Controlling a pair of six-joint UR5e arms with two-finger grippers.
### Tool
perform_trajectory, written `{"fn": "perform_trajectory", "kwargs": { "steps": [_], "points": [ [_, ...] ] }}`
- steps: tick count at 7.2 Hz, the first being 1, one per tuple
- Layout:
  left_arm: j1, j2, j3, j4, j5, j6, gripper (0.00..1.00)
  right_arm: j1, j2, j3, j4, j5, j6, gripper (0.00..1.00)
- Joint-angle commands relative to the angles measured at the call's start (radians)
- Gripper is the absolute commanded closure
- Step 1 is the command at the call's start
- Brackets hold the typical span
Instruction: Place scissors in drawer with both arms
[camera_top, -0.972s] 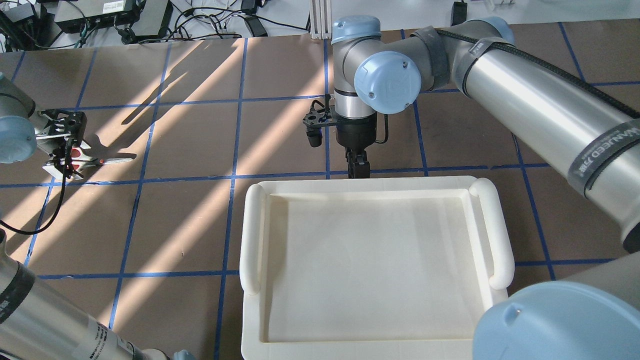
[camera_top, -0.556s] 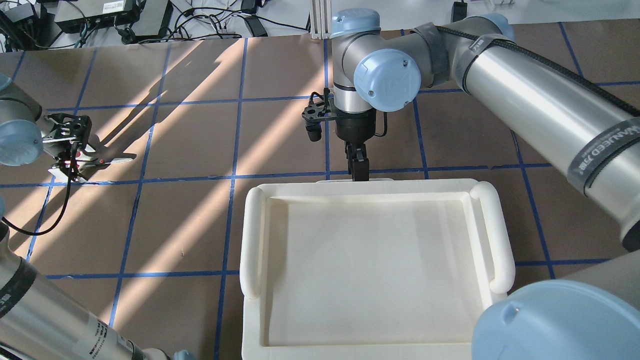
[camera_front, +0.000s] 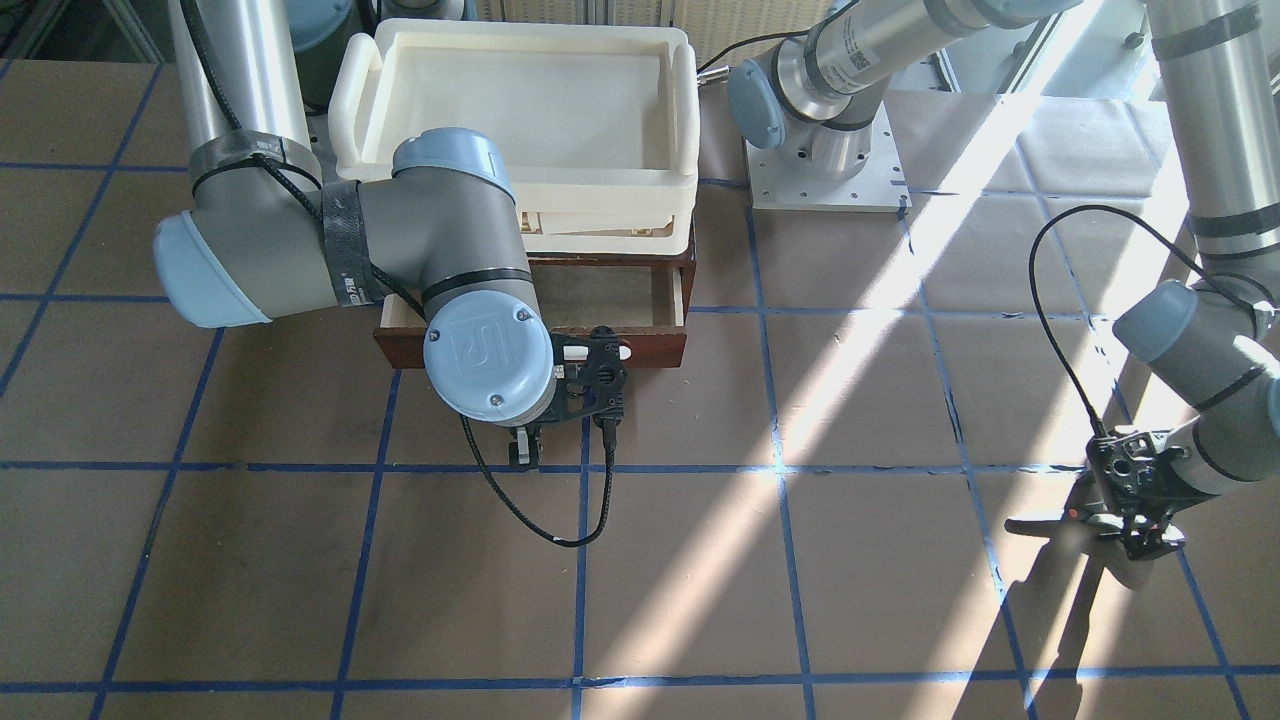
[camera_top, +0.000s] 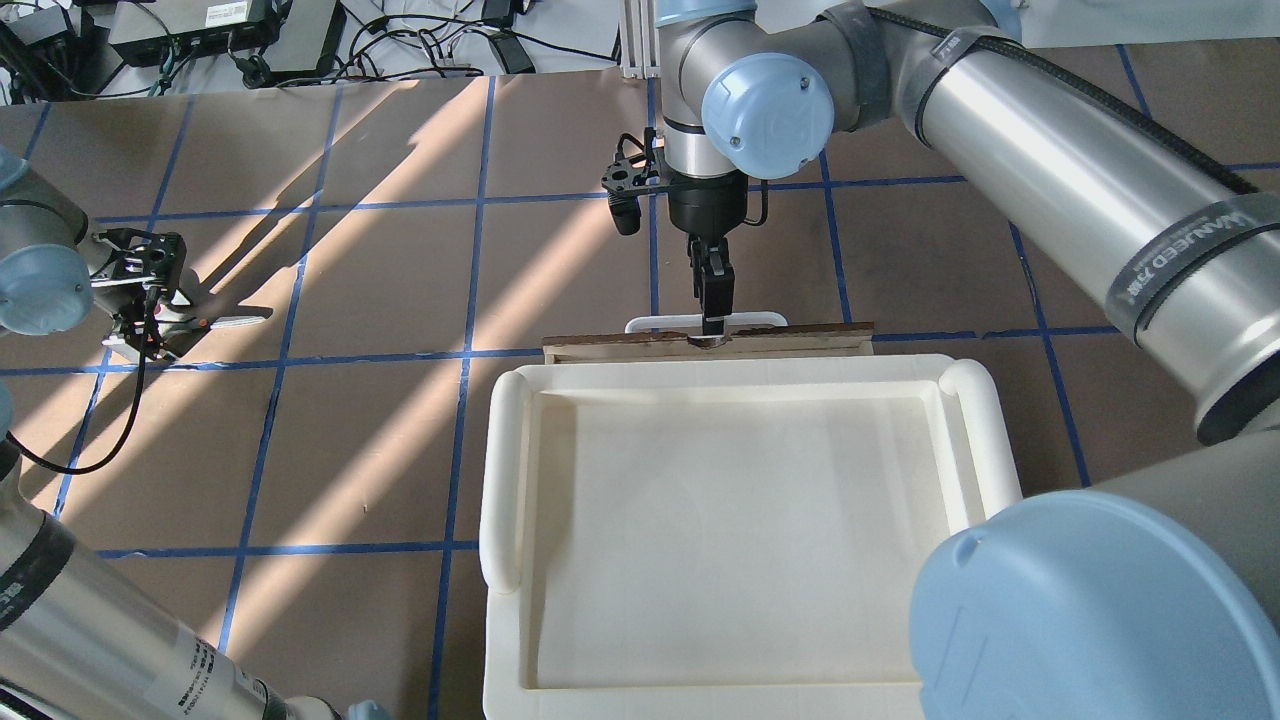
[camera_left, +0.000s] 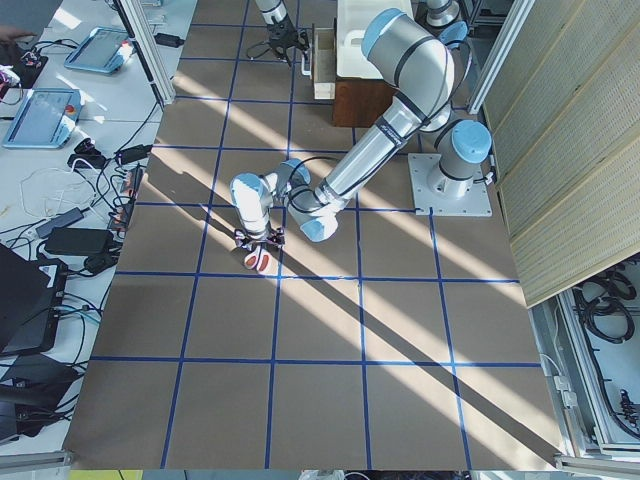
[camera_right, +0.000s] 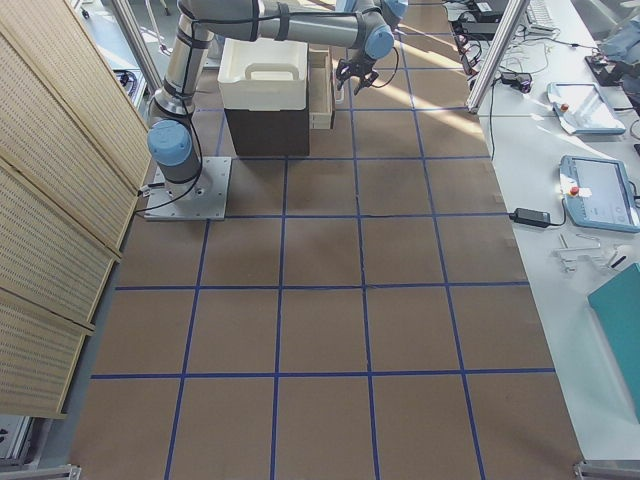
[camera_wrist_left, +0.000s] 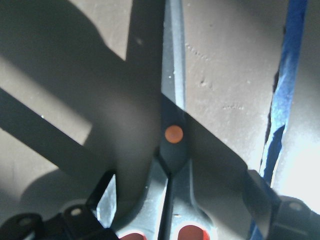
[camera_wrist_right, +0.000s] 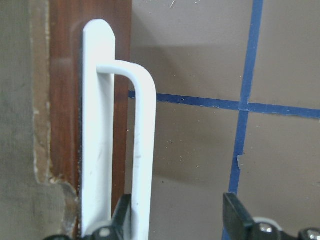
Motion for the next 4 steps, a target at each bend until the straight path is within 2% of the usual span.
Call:
{"fn": "perform_trajectory", "kwargs": {
  "steps": [1,4],
  "points": [
    [0.000,-0.001,0.000,0.002,-0.037,0.021,1.00,-0.001,0.031,-0.024,-0.052,0.000,-0.002,0.32],
    [-0.003,0.009,0.004,0.002,-0.042,0.044,1.00,-0.004,0.043,-0.036,-0.107,-0.019,-0.002,0.32]
  ]
}}
